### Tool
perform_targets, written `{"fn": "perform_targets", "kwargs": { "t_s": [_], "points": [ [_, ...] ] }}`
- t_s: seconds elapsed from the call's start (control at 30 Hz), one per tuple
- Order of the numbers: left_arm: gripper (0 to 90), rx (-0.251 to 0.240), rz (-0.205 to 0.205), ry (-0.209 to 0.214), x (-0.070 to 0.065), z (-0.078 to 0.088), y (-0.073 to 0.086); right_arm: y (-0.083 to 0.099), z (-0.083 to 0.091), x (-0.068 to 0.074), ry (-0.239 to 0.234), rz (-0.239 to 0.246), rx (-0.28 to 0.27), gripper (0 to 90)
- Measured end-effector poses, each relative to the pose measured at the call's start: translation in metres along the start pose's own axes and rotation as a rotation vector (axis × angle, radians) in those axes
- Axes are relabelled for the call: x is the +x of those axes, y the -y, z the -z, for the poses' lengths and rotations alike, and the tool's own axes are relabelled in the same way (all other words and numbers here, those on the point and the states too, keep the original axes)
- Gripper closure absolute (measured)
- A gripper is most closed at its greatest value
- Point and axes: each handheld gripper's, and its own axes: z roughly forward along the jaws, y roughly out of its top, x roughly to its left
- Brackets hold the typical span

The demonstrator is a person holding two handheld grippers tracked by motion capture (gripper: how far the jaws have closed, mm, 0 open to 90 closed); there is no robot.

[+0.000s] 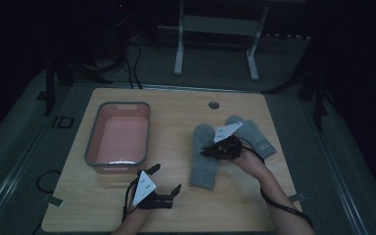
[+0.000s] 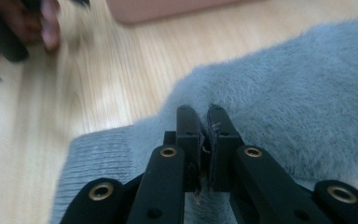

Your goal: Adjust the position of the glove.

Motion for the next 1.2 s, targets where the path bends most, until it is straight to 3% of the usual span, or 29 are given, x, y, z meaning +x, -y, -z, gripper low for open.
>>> {"fn": "perform_targets", "kwargs": {
  "t_s": [0.13, 0.23, 0.37, 0.57, 0.73, 0.87, 0.97, 1.1, 1.2],
  "points": [
    [2.1, 0.000, 0.000, 0.002, 0.000, 0.000, 0.000, 0.008, -0.025, -0.007, -0.036, -0.025, 0.041, 85.5],
    [2.2, 0.000, 0.001, 0.003, 0.000, 0.000, 0.000, 0.014, -0.042, -0.012, -0.003, -0.019, 0.098, 83.4],
    [2.2, -0.001, 0.000, 0.003, 0.000, 0.000, 0.000, 0.019, -0.046, -0.021, -0.018, -0.079, 0.056, 72.9],
    [2.2, -0.001, 0.001, 0.003, 0.000, 0.000, 0.000, 0.013, -0.028, -0.019, 0.035, -0.057, 0.048, 51.3],
    [2.1, -0.001, 0.000, 0.002, 0.000, 0.000, 0.000, 0.008, 0.001, -0.020, 0.093, -0.087, -0.010, 40.9],
    [2.2, -0.001, -0.001, 0.001, 0.000, 0.000, 0.000, 0.010, 0.020, -0.022, 0.180, -0.103, -0.007, 39.9],
    [2.2, -0.001, 0.000, 0.001, 0.000, 0.000, 0.000, 0.015, 0.035, -0.026, 0.239, -0.140, 0.001, 44.9],
    [2.2, -0.004, 0.006, 0.001, 0.000, 0.000, 0.000, 0.025, 0.055, -0.029, 0.335, -0.215, -0.037, 42.4],
    [2.2, -0.001, 0.000, 0.001, 0.000, 0.000, 0.000, 0.033, 0.064, -0.030, 0.394, -0.205, -0.043, 39.3]
  ]
}}
